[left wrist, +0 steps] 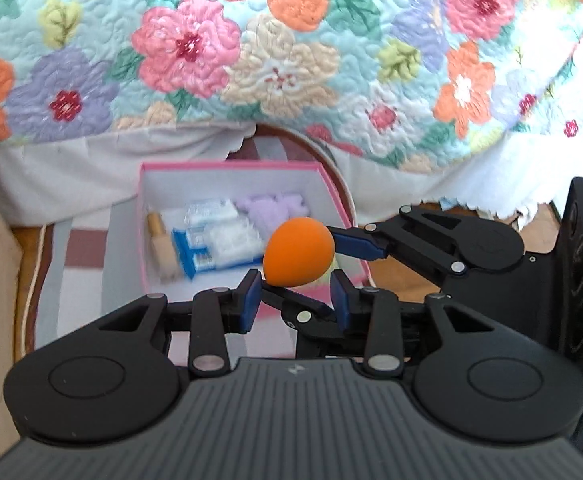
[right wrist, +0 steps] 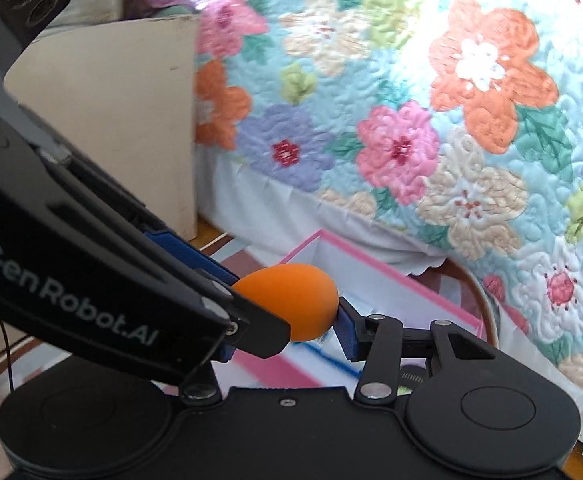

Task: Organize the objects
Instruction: 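Carry the orange sponge over the pink box with the left gripper, then open the left gripper to drop the sponge into the pink box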

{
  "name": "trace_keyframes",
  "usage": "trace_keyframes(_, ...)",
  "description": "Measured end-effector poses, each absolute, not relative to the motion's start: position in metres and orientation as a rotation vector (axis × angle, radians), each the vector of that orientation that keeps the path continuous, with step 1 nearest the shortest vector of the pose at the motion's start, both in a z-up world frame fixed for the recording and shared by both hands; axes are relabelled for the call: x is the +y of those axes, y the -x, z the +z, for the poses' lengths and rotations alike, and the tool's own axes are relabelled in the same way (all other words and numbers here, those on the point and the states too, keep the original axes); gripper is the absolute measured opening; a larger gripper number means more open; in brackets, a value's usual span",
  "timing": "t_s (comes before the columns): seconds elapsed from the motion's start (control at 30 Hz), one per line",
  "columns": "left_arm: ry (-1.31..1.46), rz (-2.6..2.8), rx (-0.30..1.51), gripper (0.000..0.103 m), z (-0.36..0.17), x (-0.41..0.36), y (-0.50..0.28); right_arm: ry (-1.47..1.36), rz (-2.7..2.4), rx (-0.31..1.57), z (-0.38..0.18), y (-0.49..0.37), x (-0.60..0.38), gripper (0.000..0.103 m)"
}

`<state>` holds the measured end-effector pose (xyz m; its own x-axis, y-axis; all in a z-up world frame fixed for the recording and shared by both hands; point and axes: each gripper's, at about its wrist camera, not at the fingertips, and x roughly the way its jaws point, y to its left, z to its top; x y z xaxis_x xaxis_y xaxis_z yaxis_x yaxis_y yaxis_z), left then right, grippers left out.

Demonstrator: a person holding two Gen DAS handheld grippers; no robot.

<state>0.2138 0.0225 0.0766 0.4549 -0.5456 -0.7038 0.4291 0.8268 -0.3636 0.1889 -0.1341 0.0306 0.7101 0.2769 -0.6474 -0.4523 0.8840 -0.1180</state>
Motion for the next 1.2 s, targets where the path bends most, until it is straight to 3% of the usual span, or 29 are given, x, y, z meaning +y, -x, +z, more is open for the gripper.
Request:
trace_keyframes(0.3,0.247,-0.625,0.952,0.037,0.028,-0.003,-0.304,0.214,0.362,0.719,-0.006,-0.271,-0.167,0.052)
trace_keyframes(0.6,0.355,-0.593,1.029,0.035,-0.040,-0.028,-0.375,0.046,0.305,0.890,-0.064,-0.346,-0.197,0.052)
trace_keyframes(1.07,0.482,-0.552,1.101,0.037,-0.104,-0.037,-0.413,0.001,0.270,1.019,-0.117,-0.391,-0.210,0.053)
trace_keyframes(1.2,0.467,-0.524,1.103,0.041,-0.100,-0.034,-0.413,-0.008,0.259,1.014,-0.122,-0.392,-0.212,0.053)
